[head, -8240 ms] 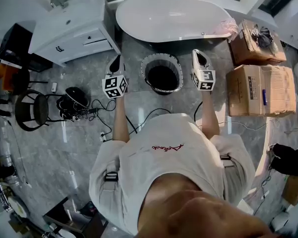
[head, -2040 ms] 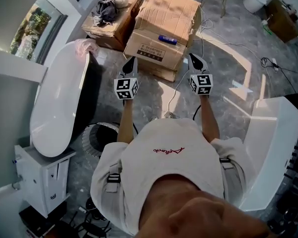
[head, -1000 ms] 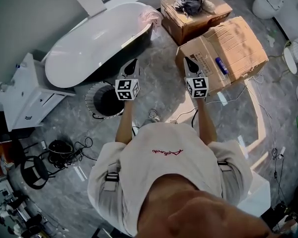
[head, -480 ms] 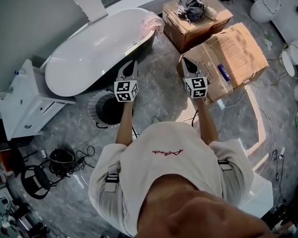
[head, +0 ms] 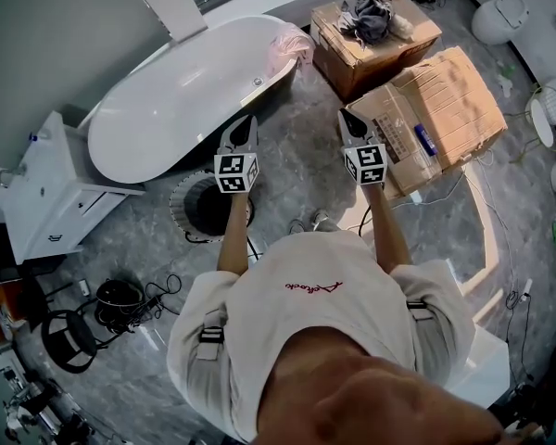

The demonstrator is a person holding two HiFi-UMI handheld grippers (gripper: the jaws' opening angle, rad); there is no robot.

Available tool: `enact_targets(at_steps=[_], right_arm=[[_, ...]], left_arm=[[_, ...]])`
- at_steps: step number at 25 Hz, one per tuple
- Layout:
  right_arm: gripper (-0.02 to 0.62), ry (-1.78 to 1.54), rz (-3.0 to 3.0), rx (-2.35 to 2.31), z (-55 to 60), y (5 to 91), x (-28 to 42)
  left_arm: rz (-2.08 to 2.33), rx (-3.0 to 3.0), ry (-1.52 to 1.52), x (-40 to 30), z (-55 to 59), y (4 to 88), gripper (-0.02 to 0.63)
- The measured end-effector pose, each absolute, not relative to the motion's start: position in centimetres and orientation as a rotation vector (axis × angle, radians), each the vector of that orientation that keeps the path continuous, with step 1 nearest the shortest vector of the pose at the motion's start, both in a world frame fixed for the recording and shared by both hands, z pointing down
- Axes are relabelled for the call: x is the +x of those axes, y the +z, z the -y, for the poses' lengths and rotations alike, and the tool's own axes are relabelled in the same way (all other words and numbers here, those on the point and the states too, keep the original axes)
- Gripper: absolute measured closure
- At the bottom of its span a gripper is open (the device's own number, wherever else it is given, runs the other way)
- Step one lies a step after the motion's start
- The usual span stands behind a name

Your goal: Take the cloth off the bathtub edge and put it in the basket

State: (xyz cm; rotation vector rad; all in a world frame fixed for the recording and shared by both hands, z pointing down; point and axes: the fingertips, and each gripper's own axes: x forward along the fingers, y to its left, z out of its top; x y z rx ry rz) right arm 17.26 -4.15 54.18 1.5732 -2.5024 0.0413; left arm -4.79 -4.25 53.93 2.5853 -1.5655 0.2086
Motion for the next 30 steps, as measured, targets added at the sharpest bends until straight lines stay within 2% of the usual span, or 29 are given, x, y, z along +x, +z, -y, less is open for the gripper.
enact_targets(at_steps=[11,30], right_arm=[[0.591,0.046,2.544,1.522,7.2,53.2,18.3],[0.591,0.061,2.559,1.563,12.5,54.0,24.0]], left_arm=[[1.625,2.539,0.243,-3.4,5.6,53.5,0.606],[1.723,2.478,0.202,-0.8,9.7,53.2,0.606]])
